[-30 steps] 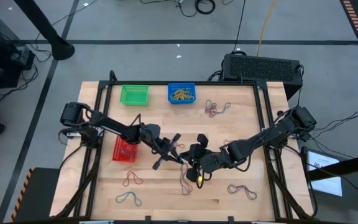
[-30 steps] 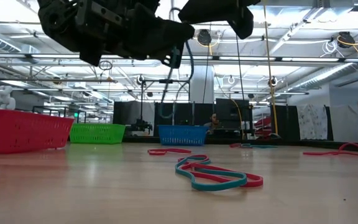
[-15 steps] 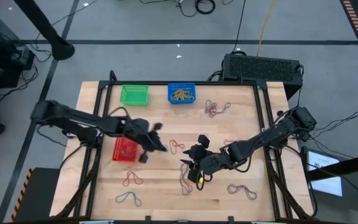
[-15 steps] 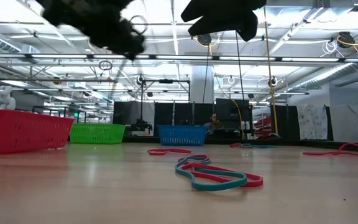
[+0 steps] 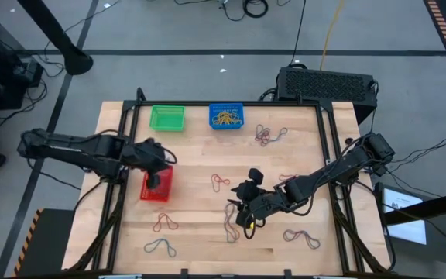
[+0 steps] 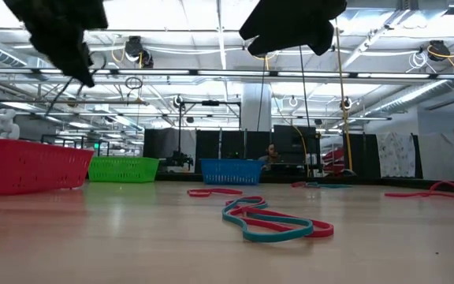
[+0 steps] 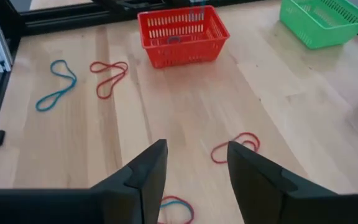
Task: Sort rubber bands into baskets
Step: Put the blue rubber band into the red bin
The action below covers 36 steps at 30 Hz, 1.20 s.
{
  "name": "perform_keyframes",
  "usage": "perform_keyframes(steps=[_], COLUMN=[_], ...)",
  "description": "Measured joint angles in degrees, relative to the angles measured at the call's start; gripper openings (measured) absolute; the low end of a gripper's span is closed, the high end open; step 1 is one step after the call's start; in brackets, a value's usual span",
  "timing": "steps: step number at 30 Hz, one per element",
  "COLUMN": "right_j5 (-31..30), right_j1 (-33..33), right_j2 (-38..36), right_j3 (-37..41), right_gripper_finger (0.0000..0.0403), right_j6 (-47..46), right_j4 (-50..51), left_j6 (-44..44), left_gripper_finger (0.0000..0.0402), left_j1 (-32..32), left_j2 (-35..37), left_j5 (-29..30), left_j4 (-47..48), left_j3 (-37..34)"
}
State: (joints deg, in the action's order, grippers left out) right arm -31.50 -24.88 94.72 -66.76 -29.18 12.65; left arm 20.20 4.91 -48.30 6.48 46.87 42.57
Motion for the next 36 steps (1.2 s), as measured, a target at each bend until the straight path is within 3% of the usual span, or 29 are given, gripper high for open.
perform_keyframes(steps=[9, 22, 36], right_j5=[0.08, 0.06, 0.05], right_j1=[-1.09, -1.86, -1.86], right_j2=[0.0, 0.02, 0.02], right_j3=[0.0, 0.02, 0.02], right_gripper_finger=[0.016, 0.016, 0.016], right_j6=[-1.26, -4.64, -4.61], right_j4=[1.99, 4.95, 6.12], left_j6=[10.97, 11.16, -0.17], left_gripper_finger=[0.0, 0.0003, 0.0125], left_j1=[0.0, 0.0, 0.0], left_j2=[-2.26, -6.9, -12.52], left_j5=[0.04, -4.78, -7.97], left_j4=[2.21, 1.12, 0.03], left_j3=[-6.59, -6.95, -6.94])
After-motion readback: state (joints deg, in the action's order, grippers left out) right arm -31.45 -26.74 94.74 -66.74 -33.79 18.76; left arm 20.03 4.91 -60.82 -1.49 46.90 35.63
